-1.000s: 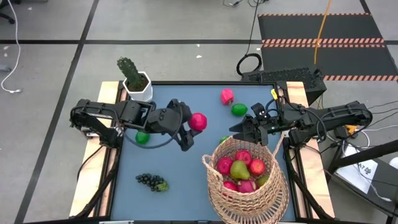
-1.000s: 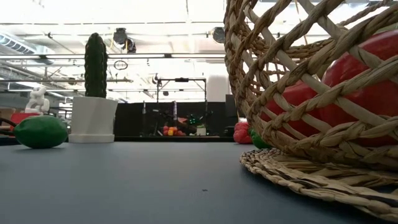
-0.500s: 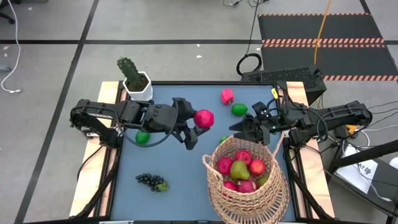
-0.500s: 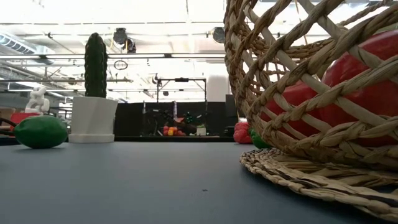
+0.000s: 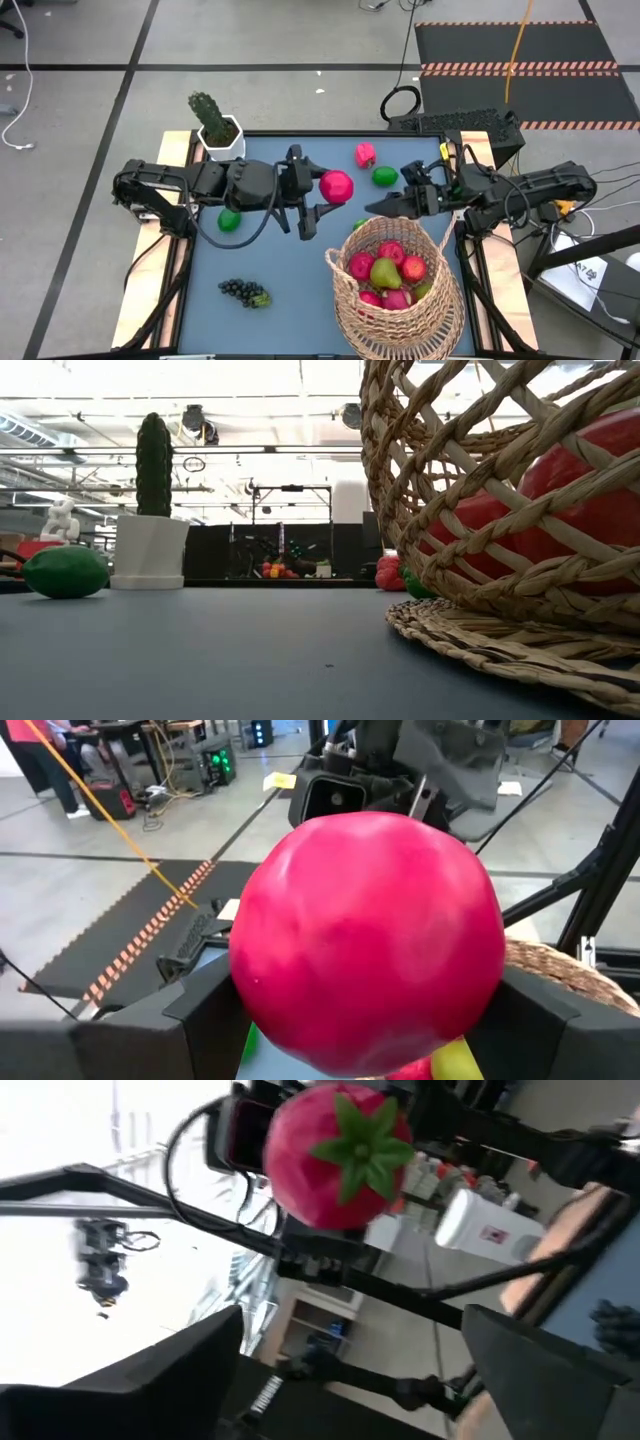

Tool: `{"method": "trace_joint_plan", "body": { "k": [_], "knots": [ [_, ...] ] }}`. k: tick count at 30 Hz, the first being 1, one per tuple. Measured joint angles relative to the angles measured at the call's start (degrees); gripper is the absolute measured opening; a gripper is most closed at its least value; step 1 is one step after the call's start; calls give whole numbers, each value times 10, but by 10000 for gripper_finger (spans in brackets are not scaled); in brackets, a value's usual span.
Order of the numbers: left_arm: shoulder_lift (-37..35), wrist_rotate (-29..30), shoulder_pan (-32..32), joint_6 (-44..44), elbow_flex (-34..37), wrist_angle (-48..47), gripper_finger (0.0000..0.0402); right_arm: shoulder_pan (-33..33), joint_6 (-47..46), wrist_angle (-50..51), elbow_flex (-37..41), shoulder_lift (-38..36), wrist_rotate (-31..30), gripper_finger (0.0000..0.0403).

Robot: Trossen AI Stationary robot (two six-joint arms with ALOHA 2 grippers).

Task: Build produce basket
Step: Put the red tomato into the brown basket

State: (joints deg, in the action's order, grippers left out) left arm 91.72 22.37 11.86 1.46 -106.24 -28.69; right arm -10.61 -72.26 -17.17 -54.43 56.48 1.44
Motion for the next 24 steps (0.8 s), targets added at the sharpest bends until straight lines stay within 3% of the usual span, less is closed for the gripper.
{"method": "trace_joint_plan", "body": {
  "k": [5, 24],
  "knots": [
    [1, -3, 0, -9, 0, -1, 296, 0, -6, -45, 0, 24, -1, 397],
    [29, -32, 5, 1, 0, 4, 296, 0, -1, -109, 0, 59, -15, 394]
  ]
}}
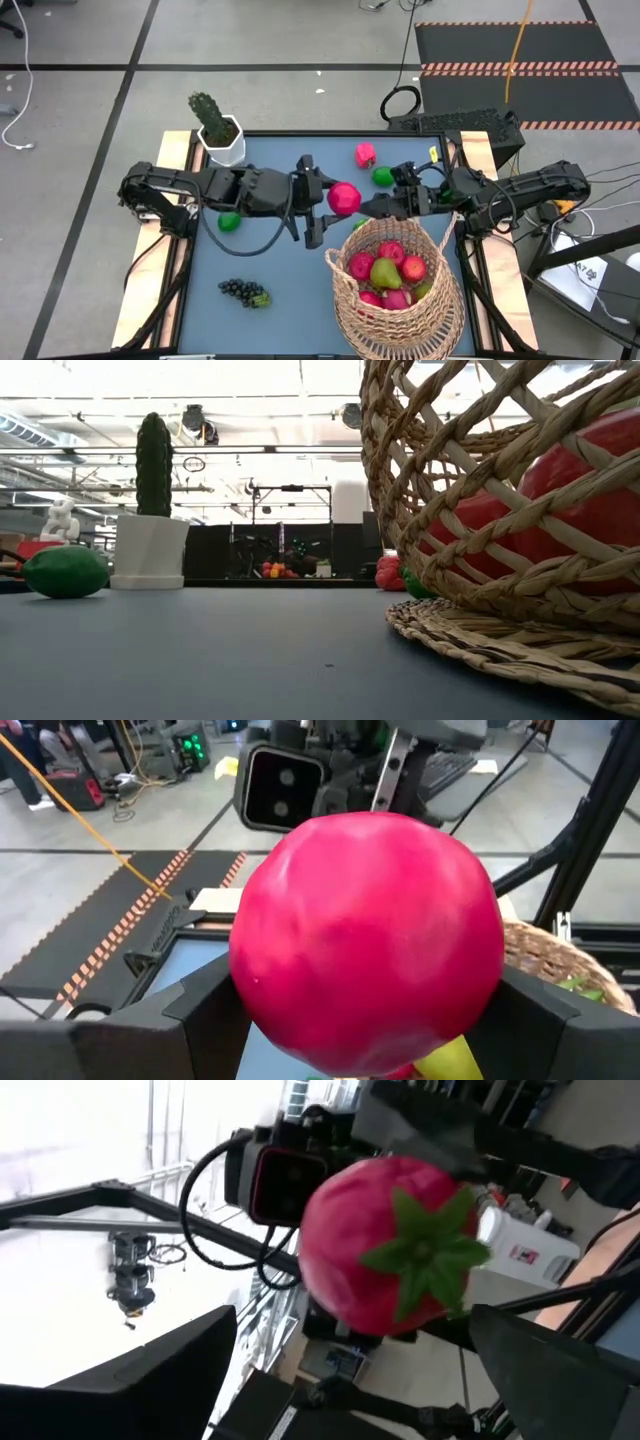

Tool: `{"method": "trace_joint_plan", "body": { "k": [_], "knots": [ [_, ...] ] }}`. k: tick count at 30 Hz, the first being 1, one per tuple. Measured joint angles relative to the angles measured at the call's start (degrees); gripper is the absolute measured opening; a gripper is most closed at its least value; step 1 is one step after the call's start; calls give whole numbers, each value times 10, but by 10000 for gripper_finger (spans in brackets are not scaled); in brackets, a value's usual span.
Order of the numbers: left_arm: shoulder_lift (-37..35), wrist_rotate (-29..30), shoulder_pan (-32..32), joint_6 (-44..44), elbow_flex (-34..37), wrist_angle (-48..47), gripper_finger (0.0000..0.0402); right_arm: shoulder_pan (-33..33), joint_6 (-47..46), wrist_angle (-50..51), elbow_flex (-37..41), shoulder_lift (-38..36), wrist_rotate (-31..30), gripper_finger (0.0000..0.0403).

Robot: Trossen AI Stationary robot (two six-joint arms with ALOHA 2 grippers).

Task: Build produce basket
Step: Put the red tomato into the brown basket

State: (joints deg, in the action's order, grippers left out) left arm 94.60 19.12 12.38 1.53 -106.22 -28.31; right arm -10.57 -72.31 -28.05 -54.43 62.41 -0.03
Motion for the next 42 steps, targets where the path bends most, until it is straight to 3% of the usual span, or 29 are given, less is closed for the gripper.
{"method": "trace_joint_plan", "body": {
  "k": [29, 42],
  "knots": [
    [4, -2, -1, -16, 0, -1, 296, 12, 8, 28, 0, 7, -30, 394],
    [4, -2, -6, -28, 0, -1, 296, 19, 7, -90, 0, 60, -47, 394]
  ]
}}
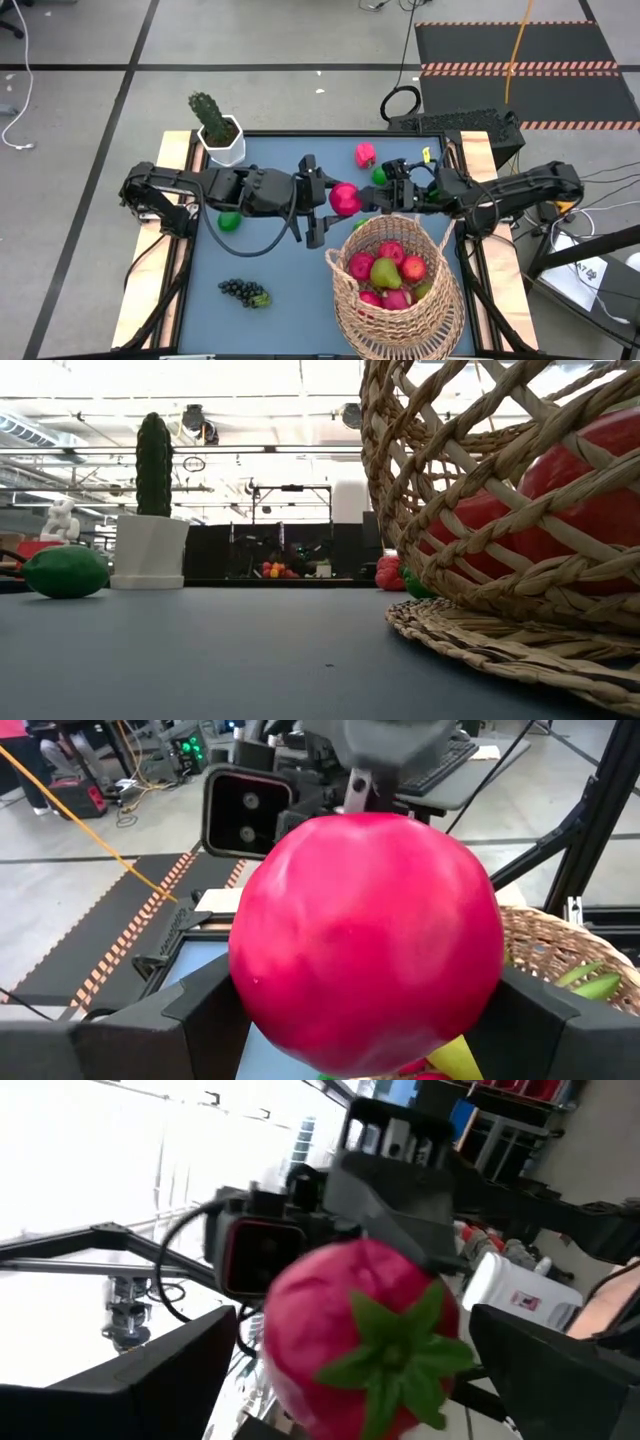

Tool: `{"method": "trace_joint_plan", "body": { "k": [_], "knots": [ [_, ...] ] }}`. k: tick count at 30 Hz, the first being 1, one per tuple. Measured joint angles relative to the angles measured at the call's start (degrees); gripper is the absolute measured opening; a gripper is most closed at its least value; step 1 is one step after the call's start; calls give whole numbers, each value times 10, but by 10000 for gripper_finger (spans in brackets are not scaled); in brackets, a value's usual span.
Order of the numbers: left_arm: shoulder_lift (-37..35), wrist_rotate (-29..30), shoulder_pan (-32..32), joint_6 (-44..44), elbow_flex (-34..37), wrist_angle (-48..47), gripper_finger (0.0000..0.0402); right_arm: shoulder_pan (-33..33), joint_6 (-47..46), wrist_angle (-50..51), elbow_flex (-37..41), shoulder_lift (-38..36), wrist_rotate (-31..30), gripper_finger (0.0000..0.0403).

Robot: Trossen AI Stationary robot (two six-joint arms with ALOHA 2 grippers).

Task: Build produce basket
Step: Put the red tomato into the brown basket

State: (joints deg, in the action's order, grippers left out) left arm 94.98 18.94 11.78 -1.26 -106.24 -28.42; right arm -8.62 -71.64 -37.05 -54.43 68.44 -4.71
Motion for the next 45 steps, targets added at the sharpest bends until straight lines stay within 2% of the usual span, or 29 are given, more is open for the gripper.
{"method": "trace_joint_plan", "body": {
  "k": [18, 30, 39, 42, 45],
  "knots": [
    [3, 1, -10, -3, 0, -2, 296, 14, -4, -50, 0, 38, 3, 390],
    [15, -1, -13, -2, 0, 2, 296, 19, -1, -69, 0, 46, 18, 312],
    [15, -1, -13, -6, 0, 1, 298, 19, 3, -70, 0, 46, 20, 309],
    [15, 0, -13, -1, 0, 1, 316, 19, 3, -70, 0, 46, 21, 310],
    [14, 2, -13, 9, 0, -2, 356, 19, 3, -74, 0, 45, 34, 310]
  ]
}}
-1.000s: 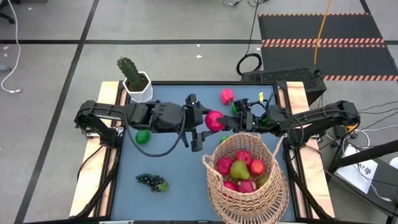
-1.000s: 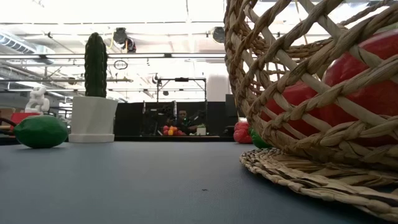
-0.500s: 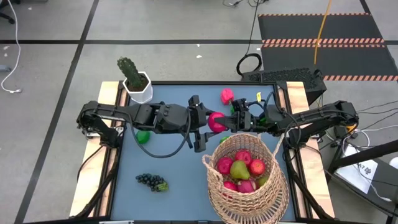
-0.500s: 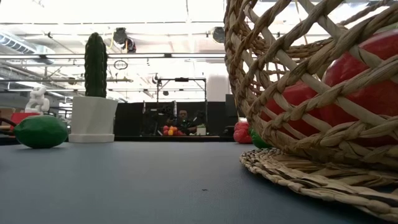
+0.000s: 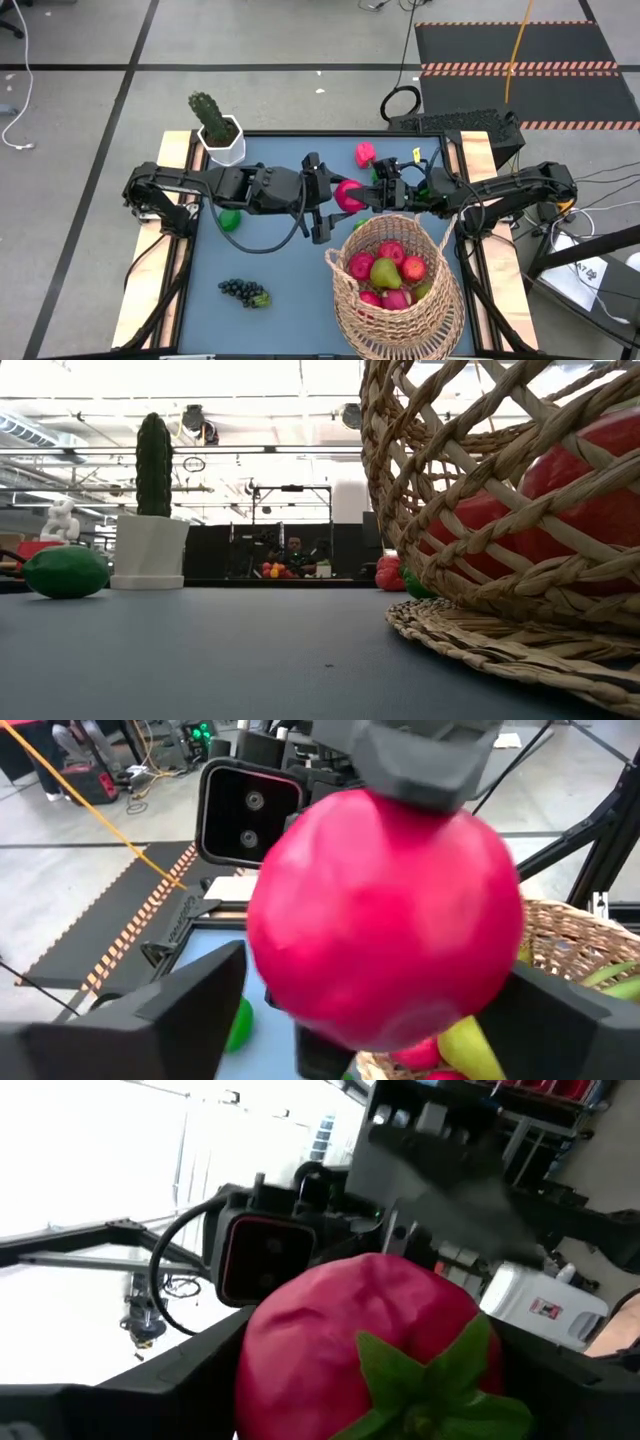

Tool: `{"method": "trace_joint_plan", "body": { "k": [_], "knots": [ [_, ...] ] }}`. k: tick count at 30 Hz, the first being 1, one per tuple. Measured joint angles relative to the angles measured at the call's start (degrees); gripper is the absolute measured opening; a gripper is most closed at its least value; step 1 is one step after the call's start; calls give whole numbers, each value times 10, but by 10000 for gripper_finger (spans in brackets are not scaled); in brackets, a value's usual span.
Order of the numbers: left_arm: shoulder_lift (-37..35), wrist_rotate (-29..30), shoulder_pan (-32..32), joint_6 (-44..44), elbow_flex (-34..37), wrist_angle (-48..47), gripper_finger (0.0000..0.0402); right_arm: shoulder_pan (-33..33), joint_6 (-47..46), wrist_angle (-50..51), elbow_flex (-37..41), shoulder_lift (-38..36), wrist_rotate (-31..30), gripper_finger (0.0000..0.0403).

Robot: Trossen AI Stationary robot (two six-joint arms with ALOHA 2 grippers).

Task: Build produce basket
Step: Put the red tomato into the brown basket

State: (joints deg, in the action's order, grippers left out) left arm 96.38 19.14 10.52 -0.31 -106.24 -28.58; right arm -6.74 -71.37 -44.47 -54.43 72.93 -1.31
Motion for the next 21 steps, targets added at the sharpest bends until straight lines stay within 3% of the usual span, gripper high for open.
{"method": "trace_joint_plan", "body": {
  "k": [4, 8, 16, 21],
  "knots": [
    [-3, -1, 0, 5, 0, -2, 393, 0, -1, 2, 0, -3, 18, 310],
    [-19, -29, 2, 9, 0, -16, 380, 0, -8, 1, 0, -12, 35, 310],
    [-63, -32, 17, 48, 0, -18, 383, -1, -7, 14, 0, -50, 61, 311],
    [-83, -28, 19, 61, 0, -25, 383, -1, 20, 85, -13, -87, 53, 307]
  ]
}}
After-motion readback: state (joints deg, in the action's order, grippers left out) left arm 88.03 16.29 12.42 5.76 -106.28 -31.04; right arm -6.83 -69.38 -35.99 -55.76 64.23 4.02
